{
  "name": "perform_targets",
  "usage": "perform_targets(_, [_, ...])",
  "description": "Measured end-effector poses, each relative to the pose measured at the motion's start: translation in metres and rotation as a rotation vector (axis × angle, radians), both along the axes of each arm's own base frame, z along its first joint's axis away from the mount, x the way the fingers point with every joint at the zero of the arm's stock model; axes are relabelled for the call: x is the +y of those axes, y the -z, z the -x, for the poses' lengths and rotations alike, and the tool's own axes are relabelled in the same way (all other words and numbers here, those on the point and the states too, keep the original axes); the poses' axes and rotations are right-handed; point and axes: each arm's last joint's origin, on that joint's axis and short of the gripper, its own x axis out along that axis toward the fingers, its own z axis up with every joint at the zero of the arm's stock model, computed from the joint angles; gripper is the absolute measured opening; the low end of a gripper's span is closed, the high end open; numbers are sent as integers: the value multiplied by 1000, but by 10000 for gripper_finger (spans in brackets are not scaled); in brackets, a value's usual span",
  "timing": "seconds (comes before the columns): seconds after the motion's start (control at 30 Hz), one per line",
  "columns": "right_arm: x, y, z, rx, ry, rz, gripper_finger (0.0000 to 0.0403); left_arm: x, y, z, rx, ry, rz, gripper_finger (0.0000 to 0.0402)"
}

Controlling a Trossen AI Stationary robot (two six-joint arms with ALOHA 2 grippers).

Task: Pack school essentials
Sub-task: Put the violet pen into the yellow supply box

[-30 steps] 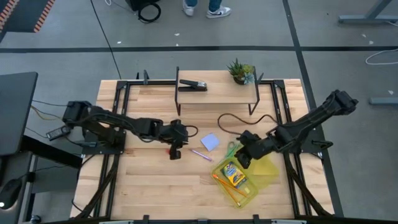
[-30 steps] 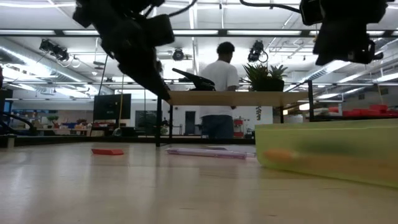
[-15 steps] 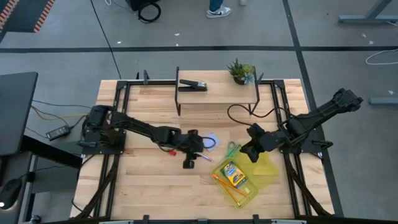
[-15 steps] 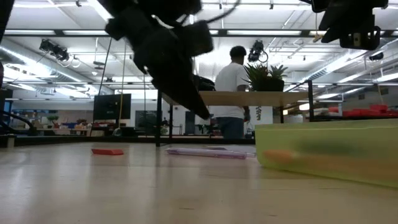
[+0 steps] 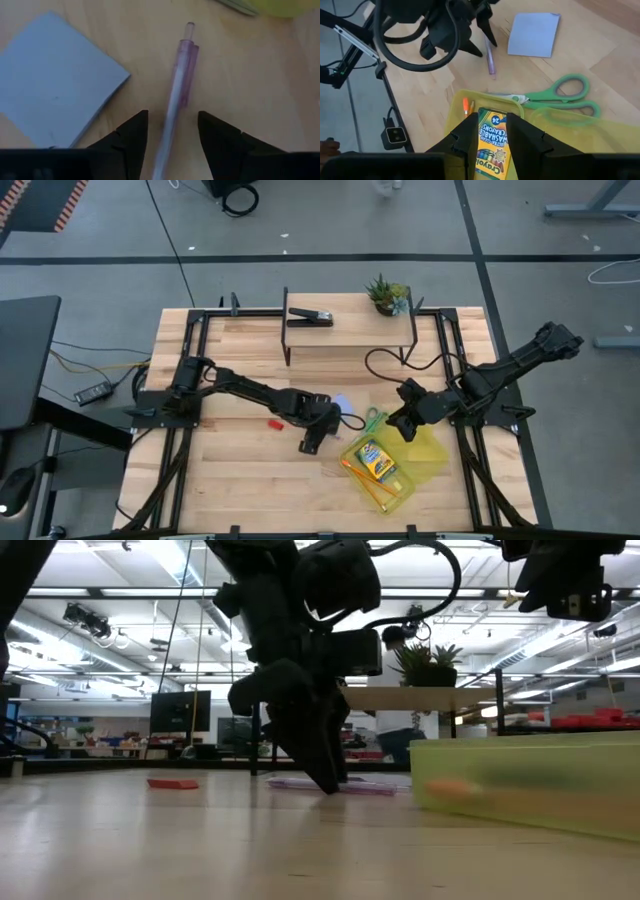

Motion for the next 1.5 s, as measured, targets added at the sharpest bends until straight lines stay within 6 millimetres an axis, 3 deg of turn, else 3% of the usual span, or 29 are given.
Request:
perform_targets(0.2, [0, 0, 0, -2, -2, 2, 107, 0, 1, 2, 19, 8, 9, 135])
perform_targets(0.47, [0, 0, 0, -2, -1, 1, 107, 1, 1, 3, 31, 60, -1, 18])
perform_targets(0.7, [-1, -3, 2, -16, -1, -6, 107, 5, -3, 5, 39, 48, -6, 21])
perform_targets(1.07, [-14, -21, 23, -127, 43, 45, 95, 4, -46, 13, -51, 39, 48, 25])
perform_targets(1.2, [-18, -24, 27, -148, 87, 83, 94, -4, -64, 5, -118, 66, 88, 21])
perform_targets(1.5, [-23, -26, 34, -152, 115, 105, 94, -35, -100, -24, -445, 135, 166, 29])
